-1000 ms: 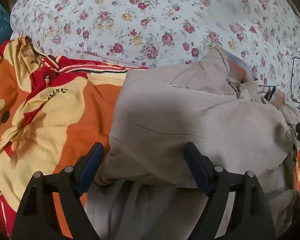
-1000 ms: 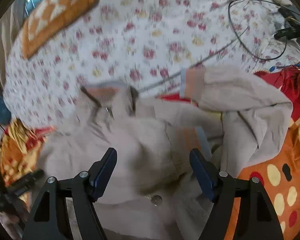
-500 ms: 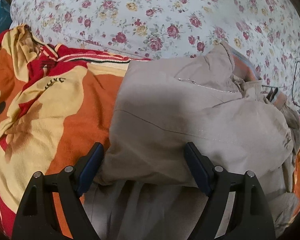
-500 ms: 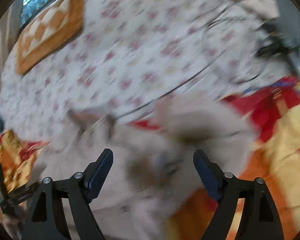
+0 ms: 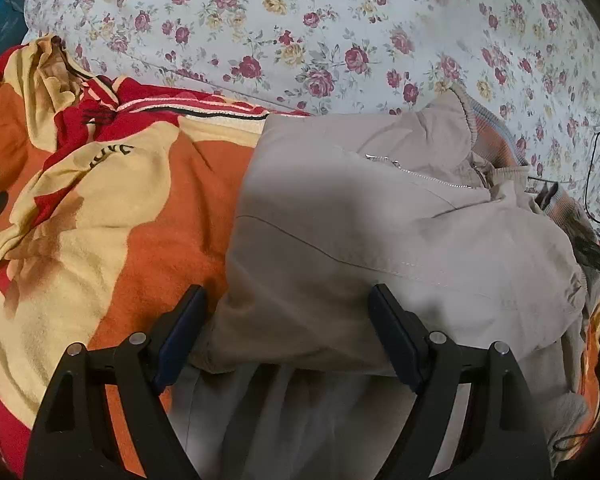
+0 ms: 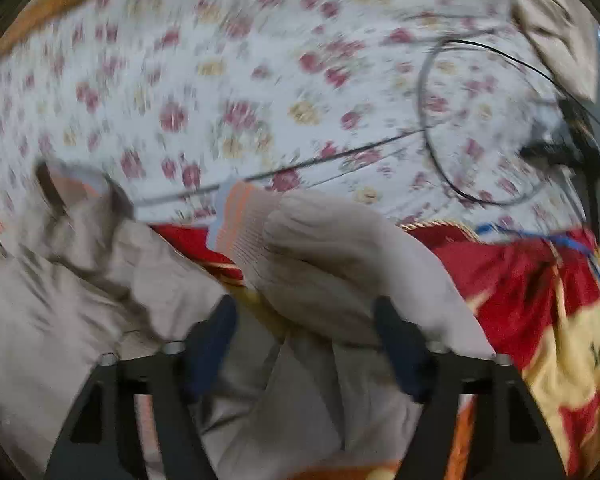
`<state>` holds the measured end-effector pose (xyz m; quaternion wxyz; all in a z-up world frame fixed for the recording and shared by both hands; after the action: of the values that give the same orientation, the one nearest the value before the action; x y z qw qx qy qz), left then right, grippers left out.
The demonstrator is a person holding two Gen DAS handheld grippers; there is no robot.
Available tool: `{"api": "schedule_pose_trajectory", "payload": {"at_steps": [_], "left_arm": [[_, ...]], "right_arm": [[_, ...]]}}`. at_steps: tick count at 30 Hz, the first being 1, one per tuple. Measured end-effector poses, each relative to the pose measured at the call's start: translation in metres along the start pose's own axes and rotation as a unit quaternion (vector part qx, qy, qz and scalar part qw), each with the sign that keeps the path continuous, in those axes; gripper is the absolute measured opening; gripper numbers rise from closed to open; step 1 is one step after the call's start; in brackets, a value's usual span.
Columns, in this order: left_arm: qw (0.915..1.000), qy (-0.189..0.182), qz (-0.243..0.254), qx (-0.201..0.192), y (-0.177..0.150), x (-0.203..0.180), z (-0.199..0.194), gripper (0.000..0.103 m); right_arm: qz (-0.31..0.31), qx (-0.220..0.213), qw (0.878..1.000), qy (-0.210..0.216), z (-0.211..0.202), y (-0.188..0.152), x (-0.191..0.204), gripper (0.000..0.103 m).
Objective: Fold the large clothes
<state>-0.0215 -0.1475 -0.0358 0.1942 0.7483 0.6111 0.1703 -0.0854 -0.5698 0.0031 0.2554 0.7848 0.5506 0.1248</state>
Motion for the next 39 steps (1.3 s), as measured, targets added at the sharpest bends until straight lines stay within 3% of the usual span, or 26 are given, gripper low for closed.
{"api": "schedule_pose_trajectory", "payload": {"at_steps": [4,6,7,8,12,16,19,21,24,25,26,28,29,32,39], "left_arm": [[0.9999,0.006,0.010,0.002,0.001,-0.002,0.004,0.082],[0.9999,0.007,0.013,0.001,0.002,-0.003,0.005,0.082],[0.9999,0.008,0.013,0.000,0.002,-0.004,0.005,0.082],[0.9999,0.008,0.011,-0.001,0.002,-0.003,0.004,0.082],[0.9999,0.004,-0.009,-0.010,0.006,0.005,-0.003,0.082],[0.9995,-0.006,-0.026,-0.018,0.008,0.011,-0.011,0.082],[0.9990,-0.009,-0.035,-0.025,0.009,0.015,-0.017,0.082],[0.9987,-0.010,-0.040,-0.030,0.009,0.018,-0.020,0.082],[0.9984,-0.011,-0.046,-0.030,0.008,0.022,-0.022,0.082],[0.9984,-0.014,-0.048,-0.028,0.006,0.022,-0.022,0.082],[0.9984,-0.016,-0.048,-0.027,0.006,0.022,-0.022,0.082],[0.9984,-0.017,-0.047,-0.025,0.004,0.023,-0.022,0.082],[0.9985,-0.016,-0.046,-0.024,0.003,0.022,-0.021,0.082],[0.9988,-0.013,-0.044,-0.017,0.001,0.021,-0.016,0.082],[0.9994,-0.007,-0.033,0.011,-0.002,0.014,0.003,0.082]], "right_arm": [[-0.012,0.034,0.998,-0.047,0.042,0.002,-0.012,0.058],[0.020,0.043,0.999,-0.018,0.054,-0.001,-0.023,0.033],[0.052,0.043,0.998,0.016,0.052,-0.003,-0.030,0.008],[0.078,0.031,0.996,0.041,0.042,-0.004,-0.035,0.003],[0.108,-0.036,0.984,0.134,-0.023,0.004,-0.045,0.000],[0.107,-0.097,0.966,0.216,-0.107,0.014,-0.048,0.000],[0.075,-0.120,0.948,0.285,-0.165,0.022,-0.028,0.000],[0.036,-0.132,0.946,0.294,-0.191,0.027,-0.008,0.000],[-0.047,-0.124,0.962,0.241,-0.202,0.026,0.025,0.004],[-0.056,-0.115,0.966,0.226,-0.197,0.024,0.030,0.013],[-0.070,-0.103,0.974,0.192,-0.184,0.018,0.037,0.042],[-0.086,-0.088,0.982,0.143,-0.159,0.008,0.039,0.071],[-0.096,-0.069,0.987,0.108,-0.135,-0.002,0.041,0.070],[-0.070,-0.011,0.994,0.085,-0.078,-0.023,0.030,0.062],[-0.004,0.033,0.997,0.070,0.026,-0.015,-0.001,0.059]]}}
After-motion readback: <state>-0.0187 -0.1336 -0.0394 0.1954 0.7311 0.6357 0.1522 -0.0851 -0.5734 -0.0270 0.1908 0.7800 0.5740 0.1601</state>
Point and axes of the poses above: each gripper's, at about its wrist camera, not at the fingertips, and z roughly the way its jaws point, x to its left, y to its top, the point moved 6 cm from there along z, roughly the way its jaws point, and after that the axes turned 10 degrees about y, right-handed, at the moved point
